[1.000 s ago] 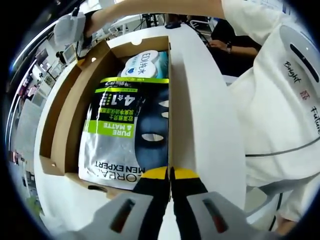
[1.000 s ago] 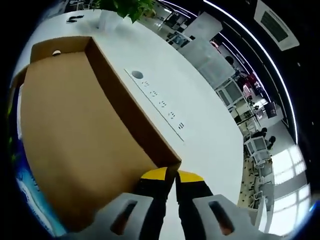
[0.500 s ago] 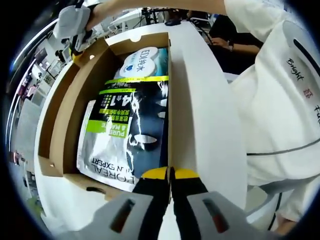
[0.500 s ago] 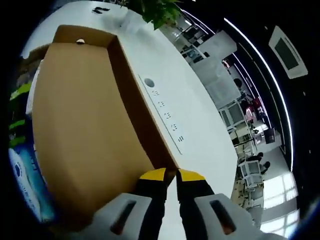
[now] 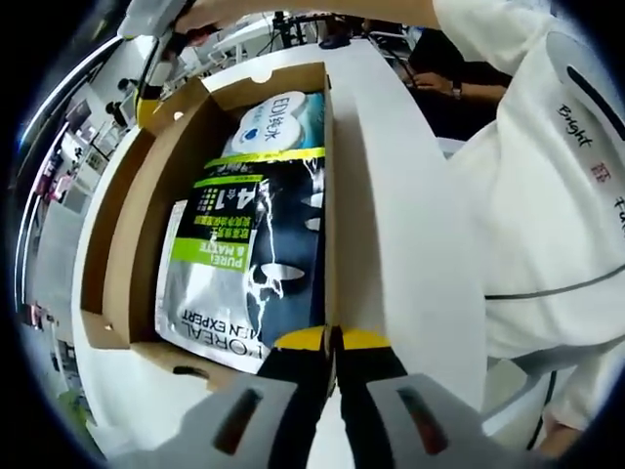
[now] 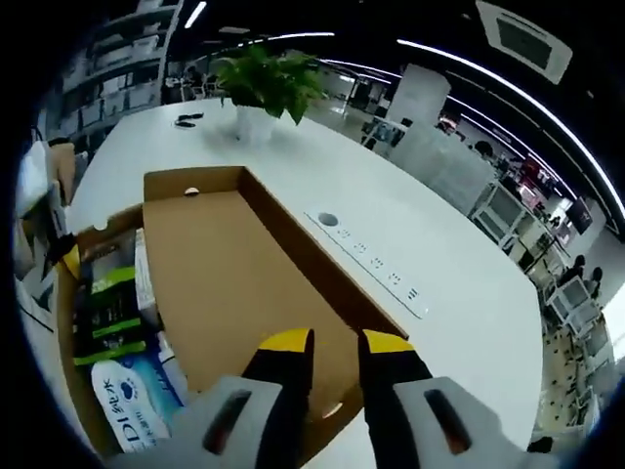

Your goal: Operate the shoe box by opening the lid, removing the specified soft item, and placing it in the target area until the item is outside and the box remains undamaged.

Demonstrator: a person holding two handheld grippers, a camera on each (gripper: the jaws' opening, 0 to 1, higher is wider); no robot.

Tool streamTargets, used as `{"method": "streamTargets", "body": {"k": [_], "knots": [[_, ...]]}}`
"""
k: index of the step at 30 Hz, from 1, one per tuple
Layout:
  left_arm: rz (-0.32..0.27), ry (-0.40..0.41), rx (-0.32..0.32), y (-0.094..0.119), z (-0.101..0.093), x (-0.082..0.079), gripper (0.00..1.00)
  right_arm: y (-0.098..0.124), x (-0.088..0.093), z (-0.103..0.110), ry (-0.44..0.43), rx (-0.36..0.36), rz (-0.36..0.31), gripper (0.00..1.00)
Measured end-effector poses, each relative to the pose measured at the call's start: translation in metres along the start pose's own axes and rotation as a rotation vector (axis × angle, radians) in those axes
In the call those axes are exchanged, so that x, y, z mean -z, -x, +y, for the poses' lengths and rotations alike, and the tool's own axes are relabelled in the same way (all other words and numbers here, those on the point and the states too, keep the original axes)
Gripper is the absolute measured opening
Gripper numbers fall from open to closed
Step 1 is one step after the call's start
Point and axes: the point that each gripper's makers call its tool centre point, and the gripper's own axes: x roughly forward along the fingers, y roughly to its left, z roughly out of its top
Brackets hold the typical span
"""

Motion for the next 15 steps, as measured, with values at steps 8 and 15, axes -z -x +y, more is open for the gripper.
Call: {"method": "streamTargets", "body": {"k": [8, 15], "knots": [[-0.009, 0.003, -0.025, 0.011, 0.003, 0.0, 0.04, 0.011, -0.014, 0.023, -0.015, -0.06, -0.05, 0.26], [0.014, -0.016, -0.019, 0.01, 0.002, 0.001, 0.04, 0.018, -0.025, 0.046, -0.013, -0.131, -0.104, 0.26]]}}
